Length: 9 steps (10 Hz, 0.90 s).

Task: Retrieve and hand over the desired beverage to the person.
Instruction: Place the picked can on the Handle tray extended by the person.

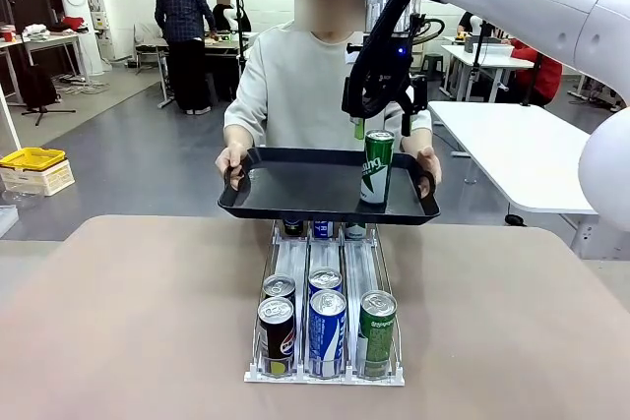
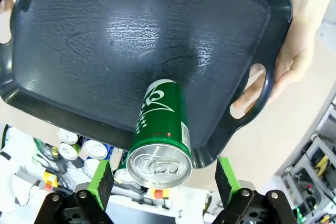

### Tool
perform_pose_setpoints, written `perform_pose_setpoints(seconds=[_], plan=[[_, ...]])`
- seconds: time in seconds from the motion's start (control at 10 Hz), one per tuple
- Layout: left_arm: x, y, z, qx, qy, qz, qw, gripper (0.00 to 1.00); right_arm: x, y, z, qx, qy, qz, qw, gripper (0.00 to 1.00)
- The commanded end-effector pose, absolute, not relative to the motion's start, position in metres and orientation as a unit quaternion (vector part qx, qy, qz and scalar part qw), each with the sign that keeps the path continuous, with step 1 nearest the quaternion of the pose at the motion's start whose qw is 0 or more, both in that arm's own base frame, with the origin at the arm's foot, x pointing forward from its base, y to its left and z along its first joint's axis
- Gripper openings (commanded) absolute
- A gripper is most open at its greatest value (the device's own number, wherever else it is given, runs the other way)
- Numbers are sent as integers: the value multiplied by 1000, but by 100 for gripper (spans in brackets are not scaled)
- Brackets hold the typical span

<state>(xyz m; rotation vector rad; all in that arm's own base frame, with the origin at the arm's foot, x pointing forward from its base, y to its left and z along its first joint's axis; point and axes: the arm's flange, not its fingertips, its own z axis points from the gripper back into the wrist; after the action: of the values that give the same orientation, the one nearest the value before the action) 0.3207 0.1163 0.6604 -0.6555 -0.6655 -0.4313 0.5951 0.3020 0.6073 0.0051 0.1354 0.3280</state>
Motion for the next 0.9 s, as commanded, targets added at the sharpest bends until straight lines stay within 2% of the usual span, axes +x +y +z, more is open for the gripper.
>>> perform_pose_setpoints(seconds=[0.0, 0.4, 0.6, 0.8], plan=[[321, 117, 661, -318, -323, -211, 866, 100, 593, 299, 635, 26, 59, 174, 983, 100], [321, 117, 661, -318, -323, -211, 866, 100, 476, 228, 692, 59, -43, 162, 984, 100], [321, 117, 661, -318, -323, -211, 866, 100, 435, 180, 685, 77, -74, 147, 983, 100], [321, 117, 661, -318, -323, -211, 866, 100, 414, 153, 667, 98, -56, 137, 984, 100]])
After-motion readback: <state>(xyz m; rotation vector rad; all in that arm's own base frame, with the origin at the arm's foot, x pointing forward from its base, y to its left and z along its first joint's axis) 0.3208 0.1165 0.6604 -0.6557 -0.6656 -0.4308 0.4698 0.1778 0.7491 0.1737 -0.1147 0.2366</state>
